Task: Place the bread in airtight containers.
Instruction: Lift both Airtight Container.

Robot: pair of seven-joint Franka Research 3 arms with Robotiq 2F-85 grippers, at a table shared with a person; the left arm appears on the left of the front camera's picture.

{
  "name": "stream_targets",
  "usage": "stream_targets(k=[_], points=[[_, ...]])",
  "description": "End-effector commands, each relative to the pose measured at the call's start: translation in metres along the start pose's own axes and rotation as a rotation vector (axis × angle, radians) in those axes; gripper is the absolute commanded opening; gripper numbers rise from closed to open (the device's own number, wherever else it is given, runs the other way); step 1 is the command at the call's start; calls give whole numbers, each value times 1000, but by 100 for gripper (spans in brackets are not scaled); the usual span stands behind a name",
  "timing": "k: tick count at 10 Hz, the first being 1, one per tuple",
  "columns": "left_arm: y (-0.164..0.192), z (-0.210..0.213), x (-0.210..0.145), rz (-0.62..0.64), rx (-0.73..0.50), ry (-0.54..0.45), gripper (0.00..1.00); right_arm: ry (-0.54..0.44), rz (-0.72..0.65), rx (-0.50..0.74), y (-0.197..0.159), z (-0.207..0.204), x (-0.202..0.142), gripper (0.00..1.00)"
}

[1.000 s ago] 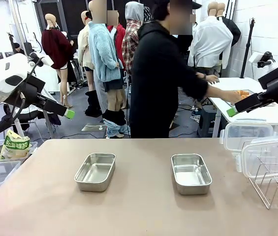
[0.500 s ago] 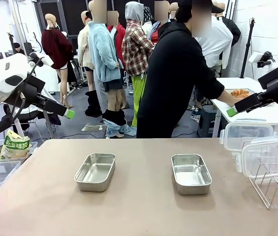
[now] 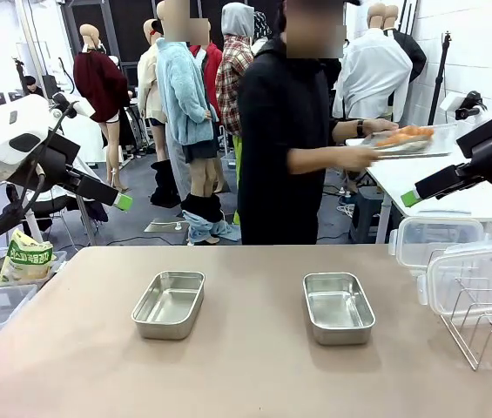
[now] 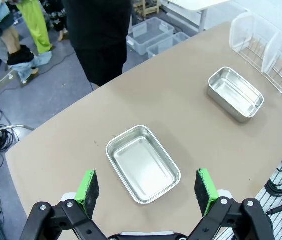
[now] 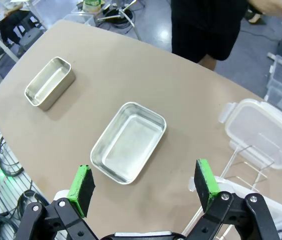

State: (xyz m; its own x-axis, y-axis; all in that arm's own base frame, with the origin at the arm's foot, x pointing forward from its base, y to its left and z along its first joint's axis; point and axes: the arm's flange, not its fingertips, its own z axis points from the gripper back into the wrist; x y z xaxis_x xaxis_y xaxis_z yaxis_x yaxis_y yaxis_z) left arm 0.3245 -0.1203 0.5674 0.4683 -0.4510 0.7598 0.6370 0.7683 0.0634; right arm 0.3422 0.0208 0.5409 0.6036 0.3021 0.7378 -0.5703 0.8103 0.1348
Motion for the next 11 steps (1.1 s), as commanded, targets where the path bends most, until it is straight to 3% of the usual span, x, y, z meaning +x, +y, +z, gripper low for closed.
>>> stream_targets(k=[1, 11], points=[[0, 1, 0, 0, -3, -5, 100, -7, -3, 20, 1, 0, 0, 100], [0, 1, 0, 0, -3, -5, 100, -7, -3, 20, 1, 0, 0, 100]])
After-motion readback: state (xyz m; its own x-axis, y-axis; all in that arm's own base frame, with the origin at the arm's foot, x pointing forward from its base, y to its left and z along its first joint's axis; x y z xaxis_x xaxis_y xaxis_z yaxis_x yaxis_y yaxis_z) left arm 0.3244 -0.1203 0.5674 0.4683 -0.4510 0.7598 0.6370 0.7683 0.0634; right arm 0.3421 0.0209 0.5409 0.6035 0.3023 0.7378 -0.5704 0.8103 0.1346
